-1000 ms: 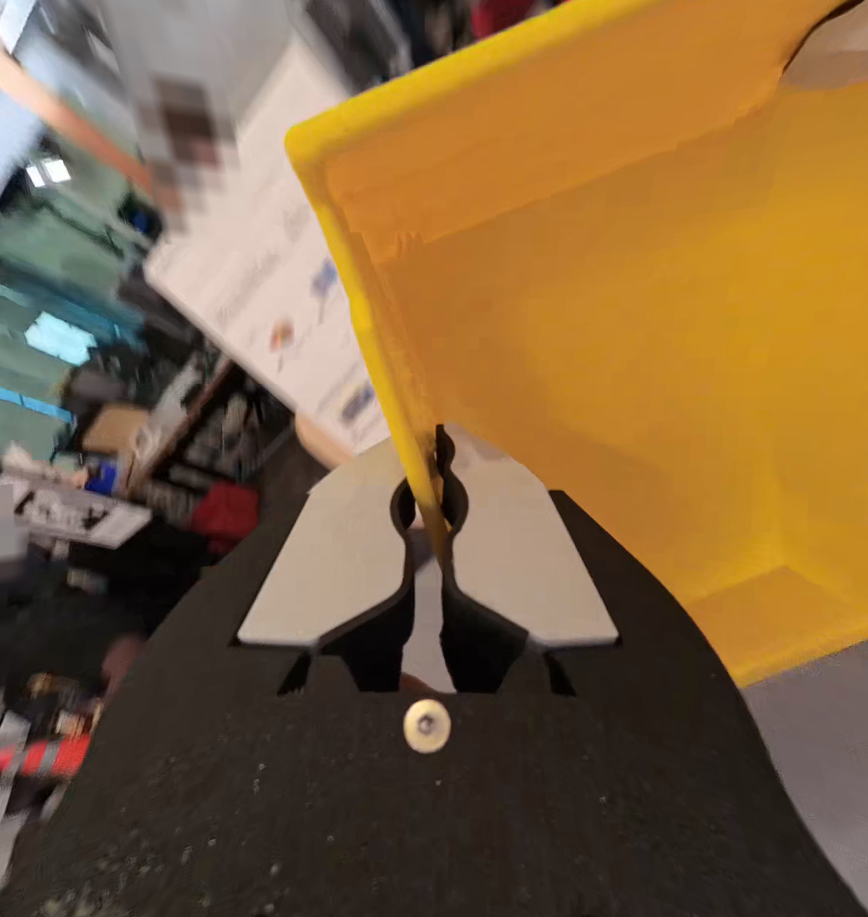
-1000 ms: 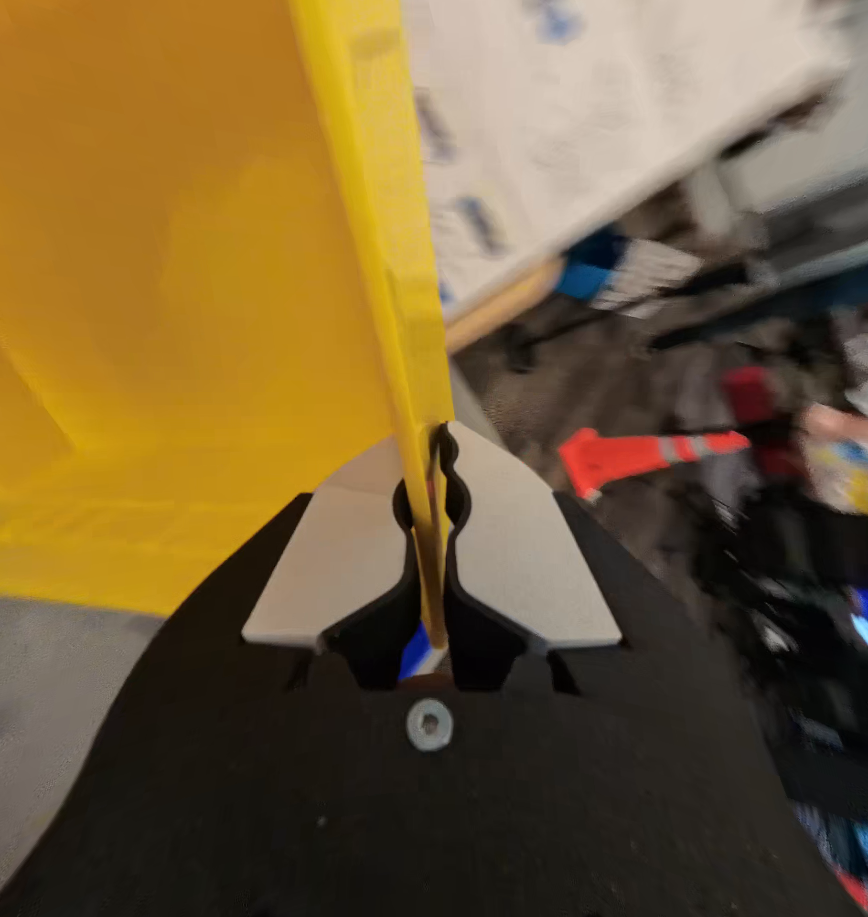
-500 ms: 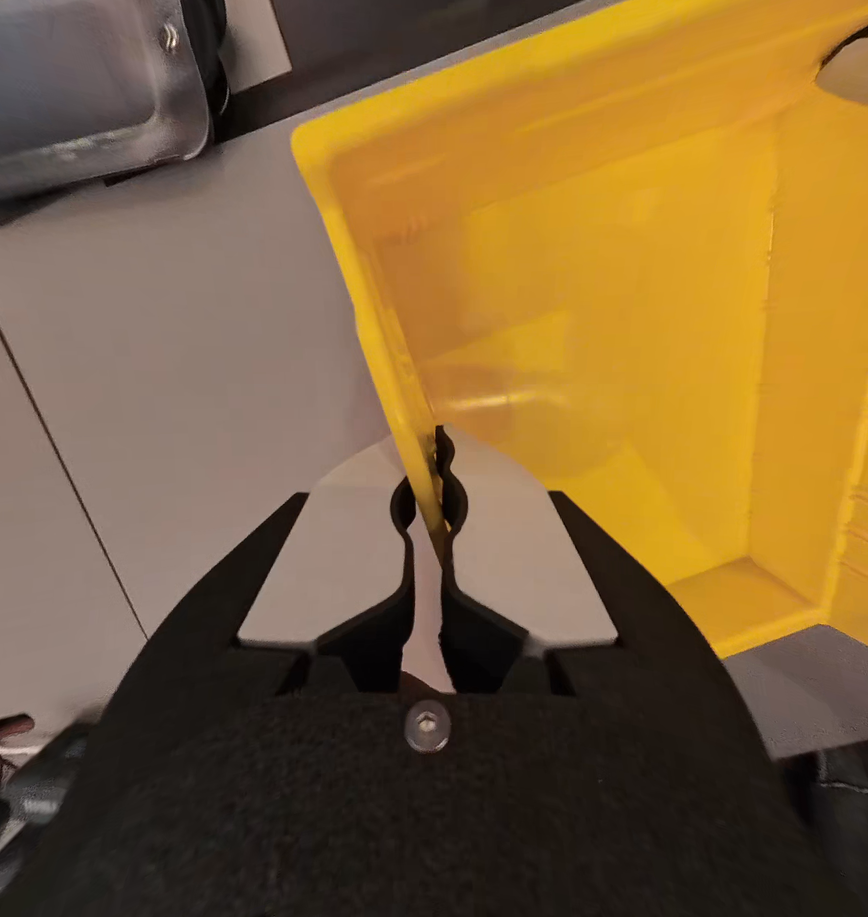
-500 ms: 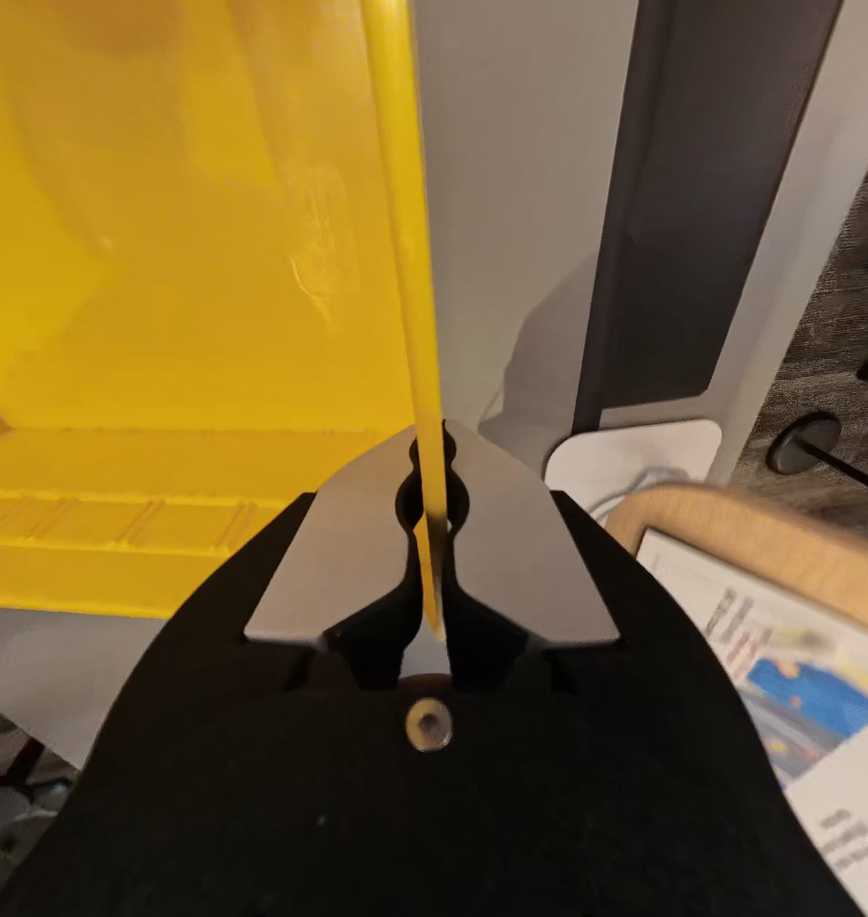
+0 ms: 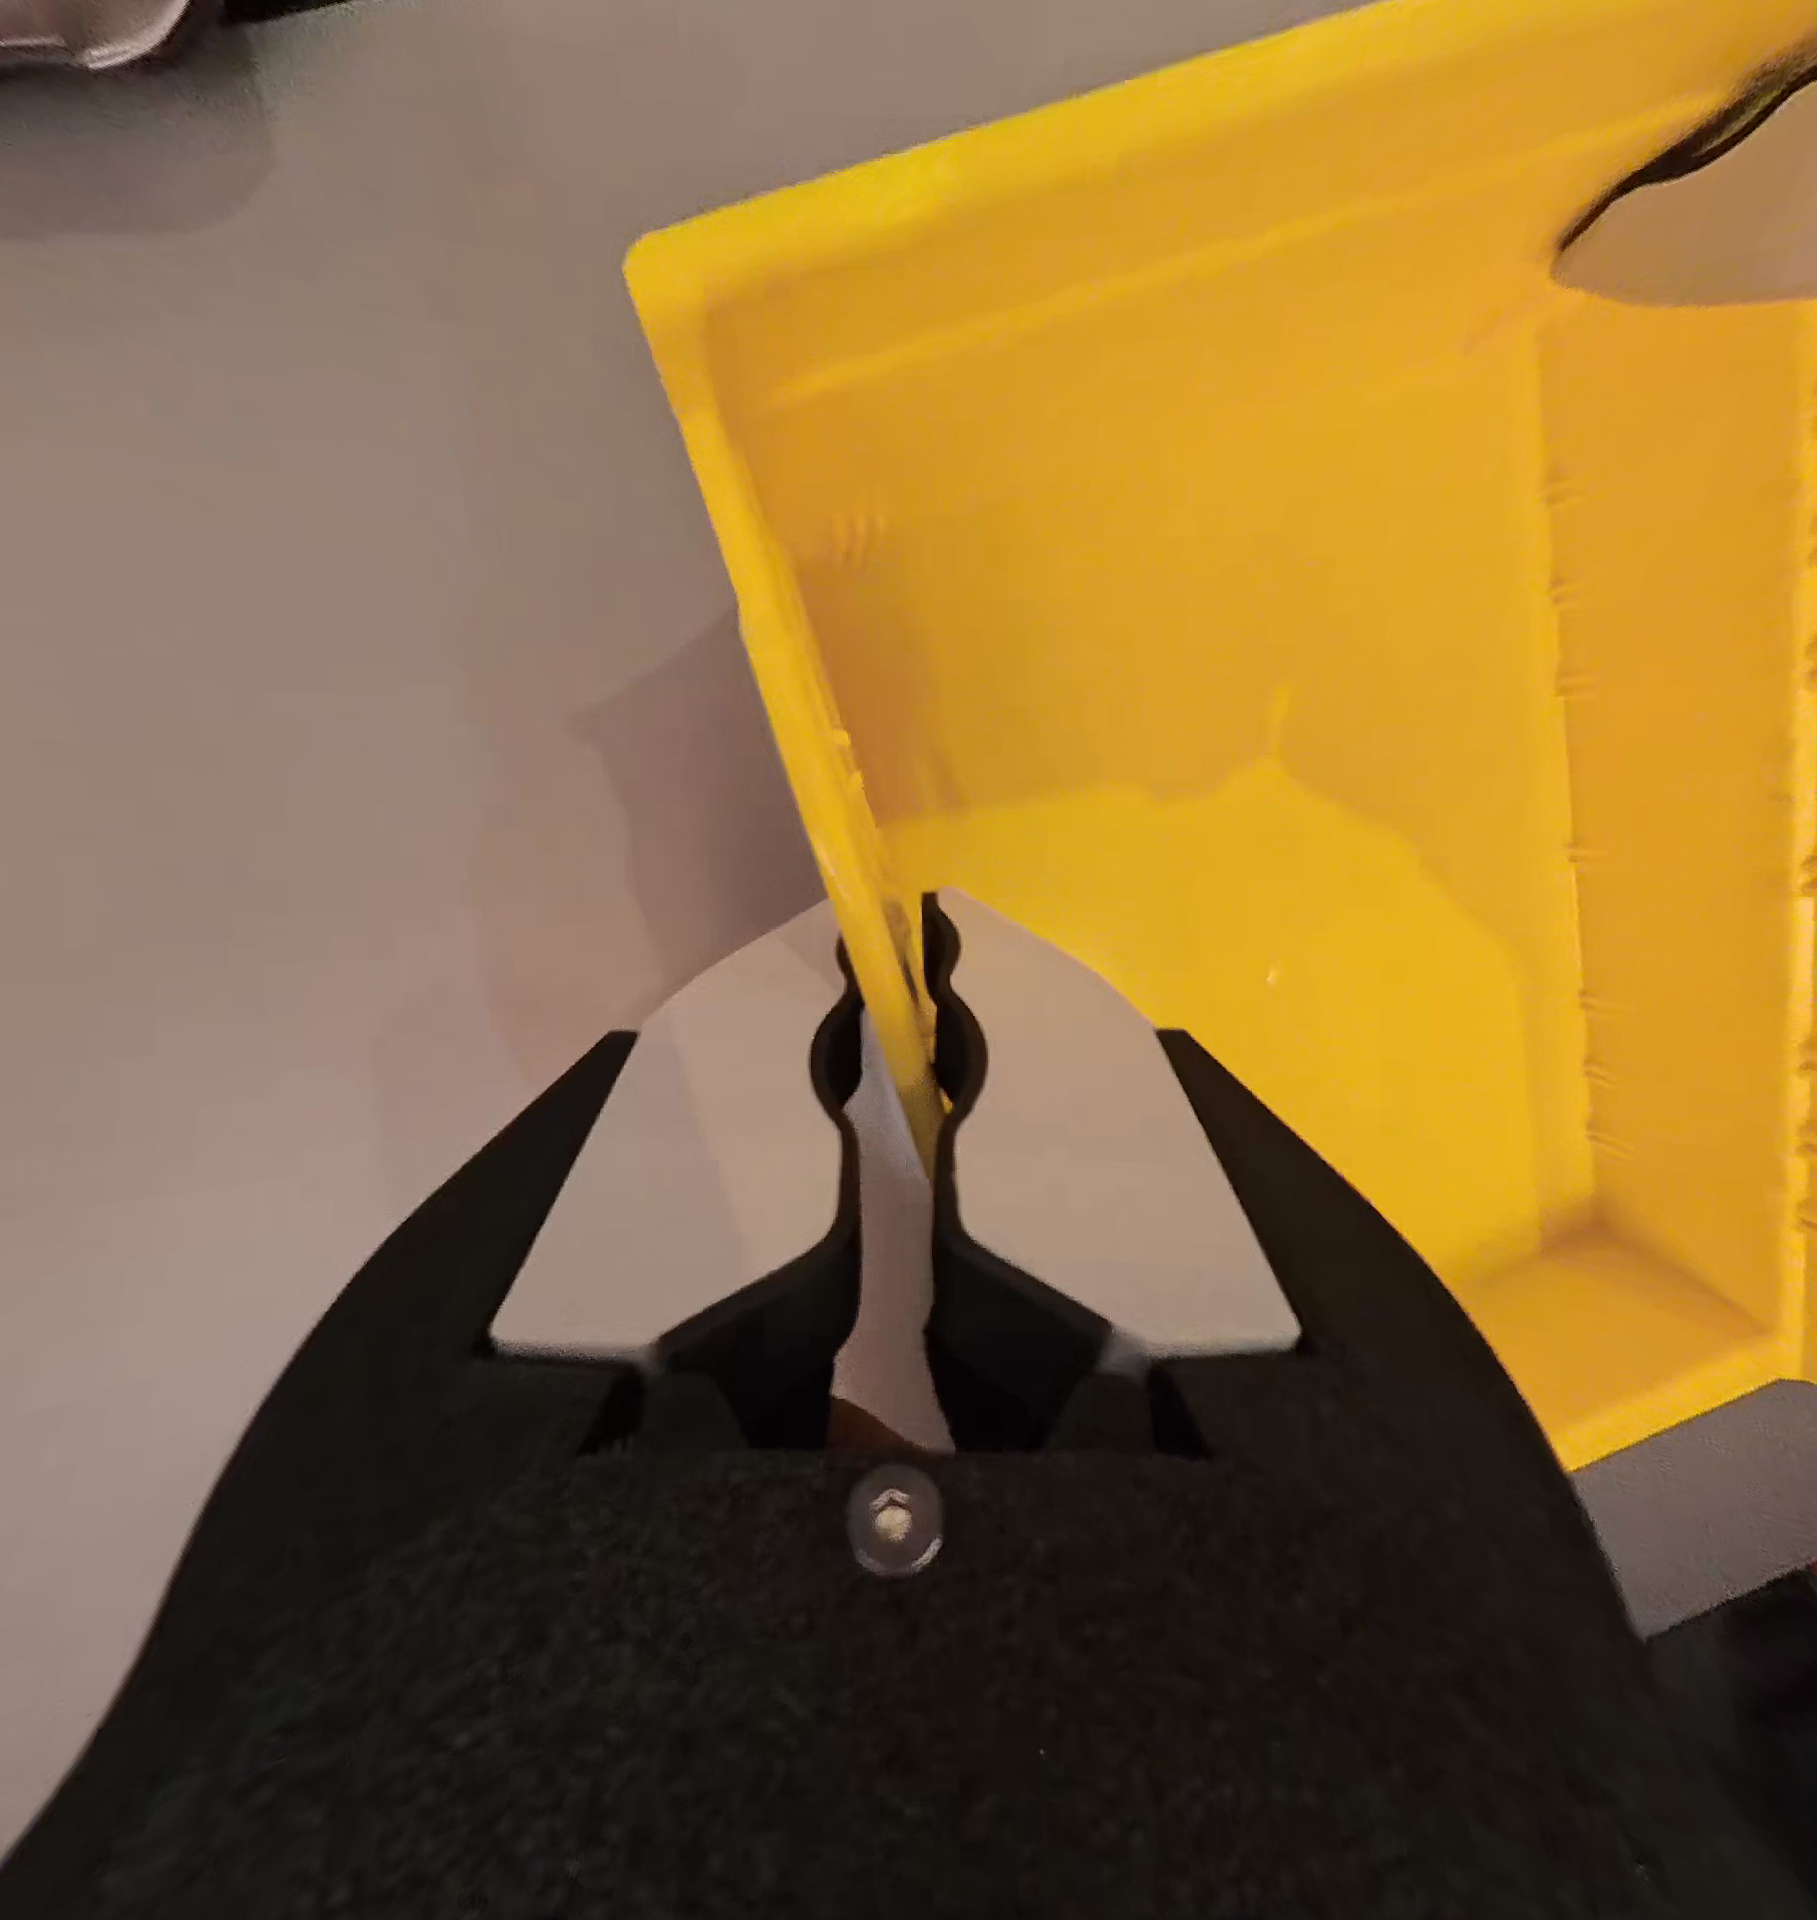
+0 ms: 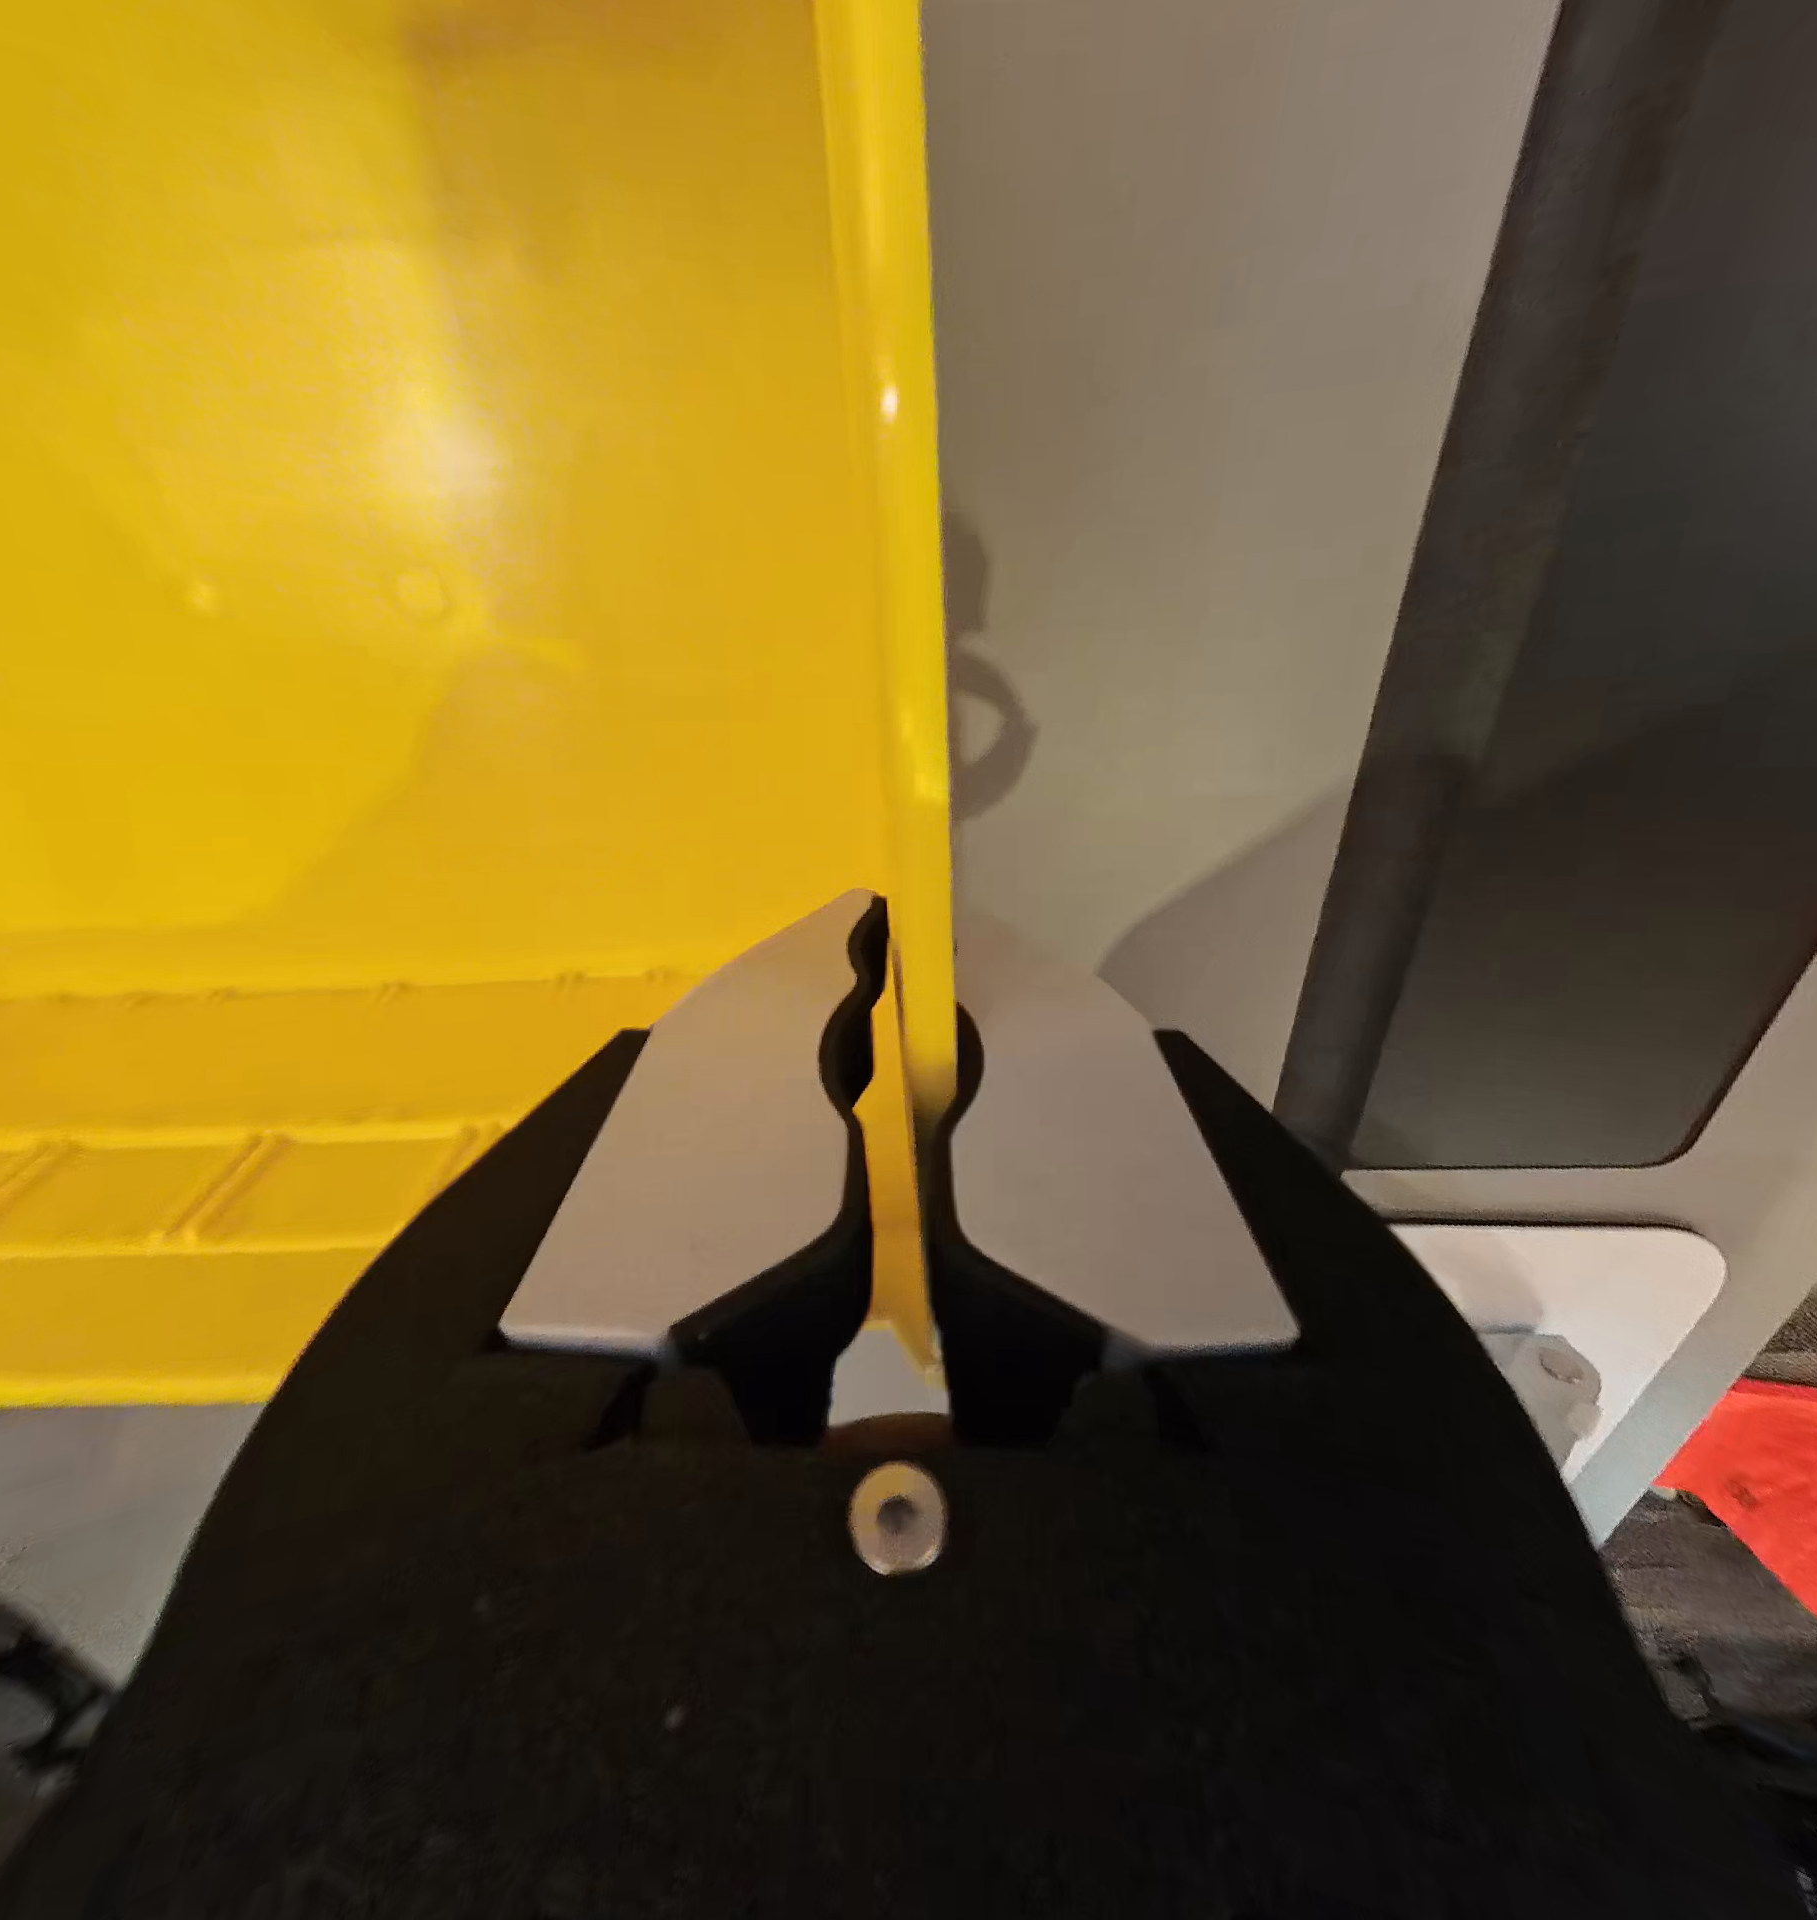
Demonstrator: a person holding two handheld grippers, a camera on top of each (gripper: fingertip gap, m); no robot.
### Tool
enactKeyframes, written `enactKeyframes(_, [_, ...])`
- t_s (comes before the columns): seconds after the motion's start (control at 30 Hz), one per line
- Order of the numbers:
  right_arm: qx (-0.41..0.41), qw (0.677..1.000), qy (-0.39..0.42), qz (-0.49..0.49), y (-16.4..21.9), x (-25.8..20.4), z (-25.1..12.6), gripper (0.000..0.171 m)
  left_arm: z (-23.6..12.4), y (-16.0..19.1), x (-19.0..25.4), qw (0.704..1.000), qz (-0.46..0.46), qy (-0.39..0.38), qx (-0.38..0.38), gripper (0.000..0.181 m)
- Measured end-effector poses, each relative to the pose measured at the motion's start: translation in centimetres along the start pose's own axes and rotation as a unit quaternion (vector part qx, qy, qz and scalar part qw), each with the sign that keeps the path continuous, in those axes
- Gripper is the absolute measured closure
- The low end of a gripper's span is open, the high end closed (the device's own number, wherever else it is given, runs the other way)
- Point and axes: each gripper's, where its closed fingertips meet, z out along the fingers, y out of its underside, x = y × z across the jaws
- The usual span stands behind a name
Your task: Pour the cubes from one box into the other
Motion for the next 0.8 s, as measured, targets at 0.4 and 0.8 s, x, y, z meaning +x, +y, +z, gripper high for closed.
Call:
enactKeyframes(0.4, [0.410, 0.887, 0.113, 0.180, 9.4, -9.6, -19.1, 0.132, -14.2, 1.4, 8.7, 0.941, -0.089, 0.155, 0.288, 0.140])
enactKeyframes(0.8, [0.486, 0.745, 0.244, 0.386, 41.2, -27.1, -7.7, 0.129, -6.6, 16.0, 22.7, 0.903, -0.163, 0.099, 0.385, 0.135])
